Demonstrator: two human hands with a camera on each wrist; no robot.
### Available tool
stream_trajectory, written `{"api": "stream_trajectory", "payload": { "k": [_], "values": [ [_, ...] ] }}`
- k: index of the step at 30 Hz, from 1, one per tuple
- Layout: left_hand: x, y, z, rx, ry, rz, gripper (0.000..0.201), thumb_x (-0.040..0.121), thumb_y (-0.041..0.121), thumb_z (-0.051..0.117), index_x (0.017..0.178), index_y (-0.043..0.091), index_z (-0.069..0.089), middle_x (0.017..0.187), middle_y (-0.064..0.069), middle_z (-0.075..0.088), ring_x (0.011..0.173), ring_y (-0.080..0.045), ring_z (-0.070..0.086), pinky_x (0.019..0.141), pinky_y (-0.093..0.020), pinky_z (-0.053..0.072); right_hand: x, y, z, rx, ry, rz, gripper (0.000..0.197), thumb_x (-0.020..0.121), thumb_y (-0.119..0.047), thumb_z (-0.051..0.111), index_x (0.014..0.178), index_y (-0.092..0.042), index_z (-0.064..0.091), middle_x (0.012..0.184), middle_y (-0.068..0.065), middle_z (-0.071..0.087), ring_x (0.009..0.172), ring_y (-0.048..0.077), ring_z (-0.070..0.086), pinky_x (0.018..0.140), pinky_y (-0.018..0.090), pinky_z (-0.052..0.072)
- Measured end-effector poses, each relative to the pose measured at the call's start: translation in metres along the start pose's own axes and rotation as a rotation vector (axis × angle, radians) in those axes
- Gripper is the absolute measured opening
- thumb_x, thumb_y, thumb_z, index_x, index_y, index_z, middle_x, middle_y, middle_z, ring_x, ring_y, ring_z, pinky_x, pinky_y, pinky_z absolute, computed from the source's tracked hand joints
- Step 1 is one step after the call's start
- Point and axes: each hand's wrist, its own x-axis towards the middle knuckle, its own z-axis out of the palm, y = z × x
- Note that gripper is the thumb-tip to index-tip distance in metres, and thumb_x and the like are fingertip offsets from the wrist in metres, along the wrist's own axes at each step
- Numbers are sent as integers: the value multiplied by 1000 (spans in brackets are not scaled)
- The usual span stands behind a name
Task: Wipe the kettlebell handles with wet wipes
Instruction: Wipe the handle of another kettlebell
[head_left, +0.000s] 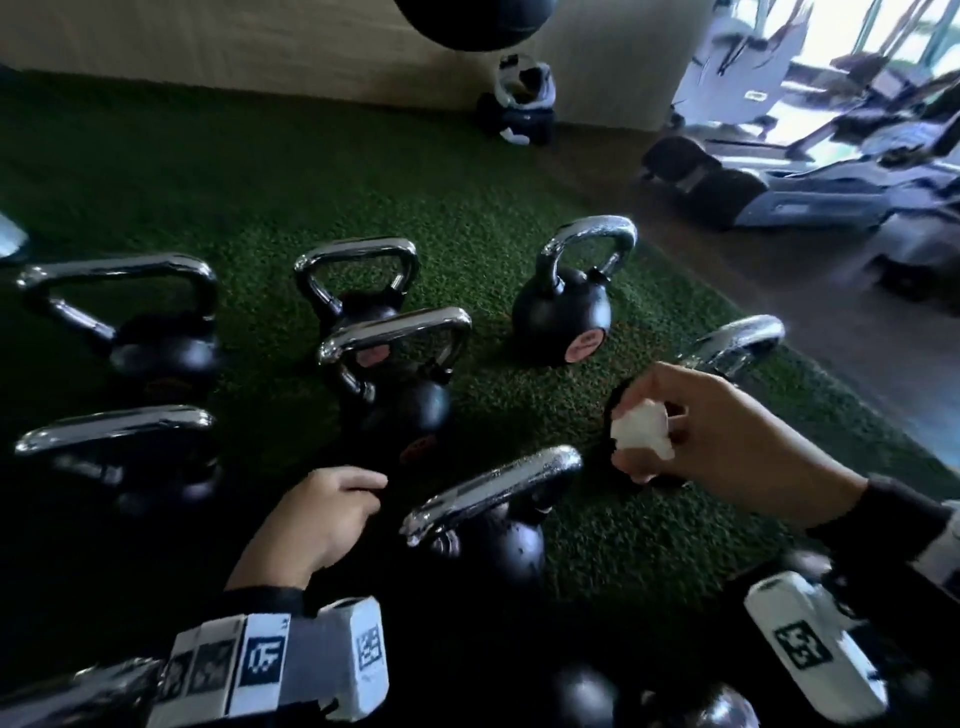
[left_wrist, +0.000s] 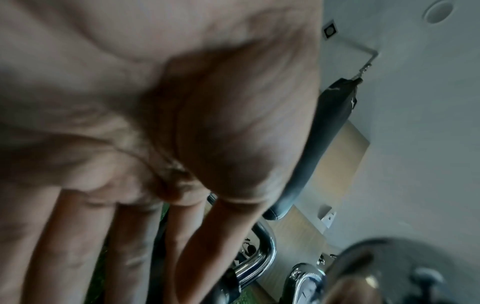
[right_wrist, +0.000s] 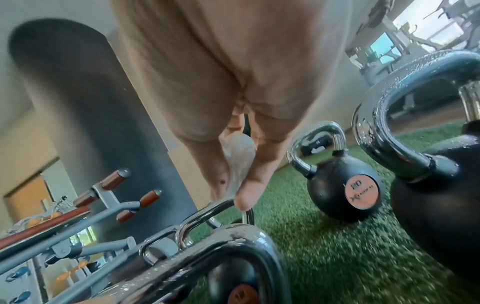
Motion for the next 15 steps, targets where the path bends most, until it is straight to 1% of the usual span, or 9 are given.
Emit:
{"api": "stream_trajectory", "payload": {
  "k": [2,5,8,9,10,11,13,14,15],
  "values": [
    [1,-4,8,45,-8,-5,39,89,12,66,82,48,78,93,2,79,82,-20,70,81,-36,56,3,12,3,-83,63,-52,39,66,-19,96,98,-27,76,99,-4,72,76,18,77,72,54,64],
    [-8,2,15,174,13,34,37,90,2,60,84,35,76,81,11,79,86,-10,71,82,-29,53,5,25,11,-157,138,-138,41,64,-36,95,100,-45,79,100,-14,67,89,10,70,81,39,59],
    [-27,8,20,282,29,85,37,93,2,59,75,33,68,61,26,69,68,10,63,64,-9,42,11,33,20,-91,104,-229,42,69,-46,86,109,-47,77,102,-17,60,94,9,66,81,33,57],
    [-33,9,23,350,35,97,35,94,4,57,76,34,66,63,25,67,68,9,61,62,-8,39,12,33,23,-91,96,-247,43,70,-51,81,112,-47,77,103,-17,59,94,8,65,81,31,55],
    [-40,10,26,404,20,102,32,94,6,55,83,34,68,68,21,66,72,3,60,64,-12,39,12,34,25,-98,95,-265,44,71,-53,78,114,-46,76,103,-17,60,93,9,65,80,28,54],
    [-46,10,29,415,-10,84,31,94,7,53,91,33,69,71,18,64,73,-4,58,65,-18,39,12,34,27,-96,93,-273,44,72,-52,79,116,-46,75,103,-17,63,92,9,66,79,26,54],
    [-56,10,36,325,-78,20,36,91,4,53,94,38,67,71,18,61,70,-7,54,64,-24,40,7,29,27,-31,97,-287,42,76,-42,86,115,-48,72,97,-16,72,83,5,68,72,17,52],
    [-62,9,40,289,-96,-16,42,89,4,55,95,45,63,80,20,64,75,-8,58,66,-24,43,6,27,28,13,98,-297,44,75,-38,88,114,-47,69,92,-15,74,74,4,66,66,15,51],
    [-66,7,46,265,-101,-41,50,86,5,58,100,53,57,97,19,67,88,-10,63,73,-25,48,6,26,28,52,98,-307,44,74,-35,89,111,-43,66,87,-13,75,66,5,64,62,18,51]
  ]
}}
